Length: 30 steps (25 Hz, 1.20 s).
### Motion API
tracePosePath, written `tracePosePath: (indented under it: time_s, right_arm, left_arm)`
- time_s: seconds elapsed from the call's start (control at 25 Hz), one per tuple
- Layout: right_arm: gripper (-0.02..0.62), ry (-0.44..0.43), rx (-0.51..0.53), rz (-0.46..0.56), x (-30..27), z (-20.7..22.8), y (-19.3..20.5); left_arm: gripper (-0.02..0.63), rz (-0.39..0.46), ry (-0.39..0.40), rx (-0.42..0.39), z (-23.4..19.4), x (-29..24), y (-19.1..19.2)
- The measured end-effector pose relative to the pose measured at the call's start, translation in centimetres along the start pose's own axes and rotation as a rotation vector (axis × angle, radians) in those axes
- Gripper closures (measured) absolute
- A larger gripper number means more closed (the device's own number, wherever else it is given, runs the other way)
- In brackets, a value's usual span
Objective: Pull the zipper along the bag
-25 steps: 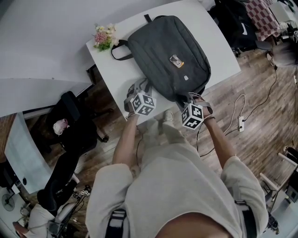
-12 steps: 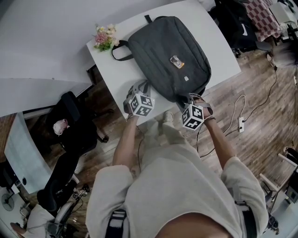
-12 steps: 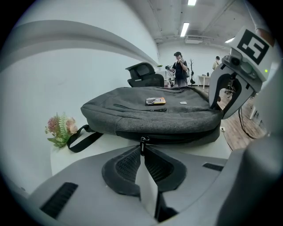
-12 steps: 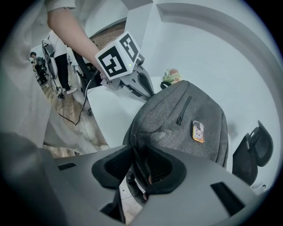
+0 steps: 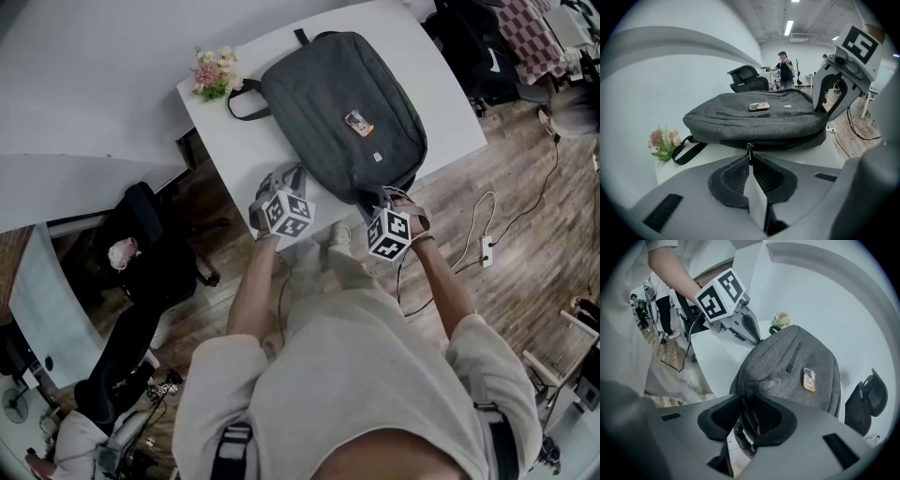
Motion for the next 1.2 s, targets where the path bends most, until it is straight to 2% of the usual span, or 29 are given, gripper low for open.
tracePosePath:
  time_s: [0.24,0.44,0.72,1.04,1.2]
  right_arm:
    - [0.488,0.006,-0.014,0.003,-0.1,0.1,-0.1]
    - [0.489,0.008,-0.022,0.008,0.0,0.0,-0.1]
    - [0.489,0.009,-0.025,0.023,0.1,-0.1,-0.3]
    - [0.492,0.023,-0.038,0.024,0.0,-0.2,-0.4]
    - [0.492,0.016,-0.037,0.025,0.0,-0.3,-0.4]
  left_arm:
    - [0.567,0.028,0.017,-0.047,1.4,1.9,-0.2]
    - [0.571,0.017,0.006,0.003,0.9,1.7,0.2]
    - [0.578,0.058,-0.093,-0.028,0.7,3.3,-0.7]
    - [0.583,0.101,-0.021,-0.022,4.0,3.6,-2.2]
    - [0.581,0.065,-0.063,0.03,3.9,3.3,-0.3]
Point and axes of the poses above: the fingertips, and each gripper's own axes: x backward along the fingers, z to its right, y out of its underside, the point moved 4 cm from there along x, backward along the fingers, and after that the axes turned 3 degrees about -y, right-handed, at the moved point
